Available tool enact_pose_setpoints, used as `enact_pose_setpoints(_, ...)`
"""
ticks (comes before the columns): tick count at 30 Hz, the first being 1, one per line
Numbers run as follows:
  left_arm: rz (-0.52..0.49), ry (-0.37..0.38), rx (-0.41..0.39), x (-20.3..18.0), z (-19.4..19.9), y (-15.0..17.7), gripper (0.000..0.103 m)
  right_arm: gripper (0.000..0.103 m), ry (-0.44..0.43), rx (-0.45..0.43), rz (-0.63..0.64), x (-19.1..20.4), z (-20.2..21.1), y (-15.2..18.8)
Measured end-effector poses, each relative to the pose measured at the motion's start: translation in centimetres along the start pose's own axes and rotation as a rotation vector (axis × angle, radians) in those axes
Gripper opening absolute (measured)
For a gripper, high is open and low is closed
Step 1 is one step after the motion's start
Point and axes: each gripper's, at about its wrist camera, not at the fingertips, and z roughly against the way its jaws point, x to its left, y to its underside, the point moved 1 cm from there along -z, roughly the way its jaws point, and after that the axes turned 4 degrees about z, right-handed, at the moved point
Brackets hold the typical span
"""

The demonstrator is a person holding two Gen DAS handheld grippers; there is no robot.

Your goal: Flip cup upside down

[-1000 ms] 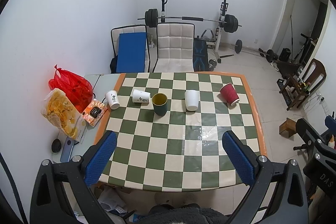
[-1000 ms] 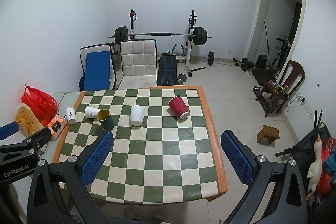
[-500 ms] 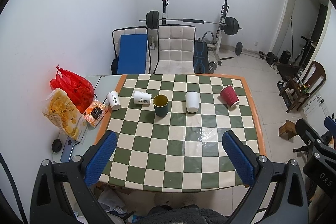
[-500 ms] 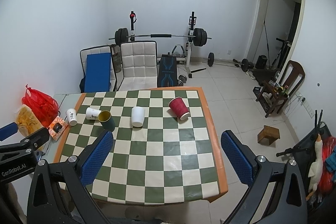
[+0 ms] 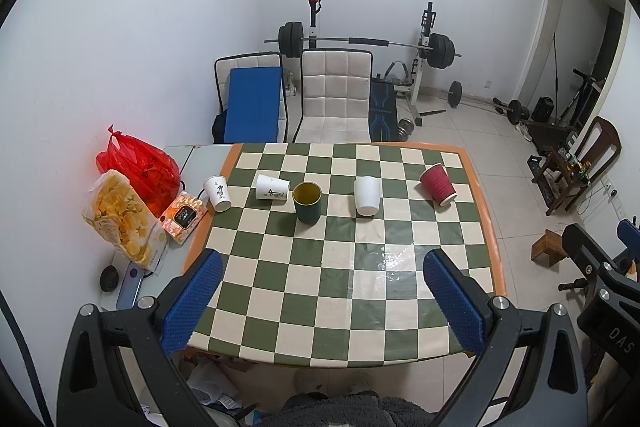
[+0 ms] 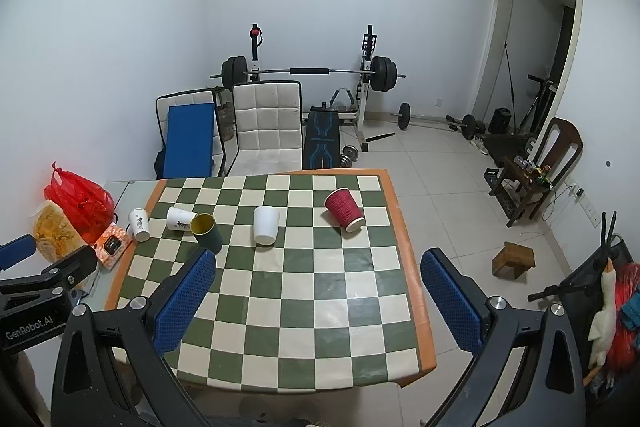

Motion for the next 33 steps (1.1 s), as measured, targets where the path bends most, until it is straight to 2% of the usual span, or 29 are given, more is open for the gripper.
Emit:
enact_pose_setpoints(17, 0.0, 0.002, -0.002, 0.1, 0.0, 0.1, 0.103, 0.103, -0.001, -0.007, 0.0, 0.1, 0.4, -0.3)
enact_pose_setpoints(23, 0.003, 0.002, -0.007, 0.0, 0.6, -1.3, 0.103, 0.103, -0.002, -0.008, -0.003, 0.1, 0.5, -0.2)
enact_pose_setpoints(33, 0.001, 0.001, -0.007, -0.3, 0.3, -1.4, 0.103, 0.103, 0.003, 0.002, -0.016, 0.3, 0.4, -0.2)
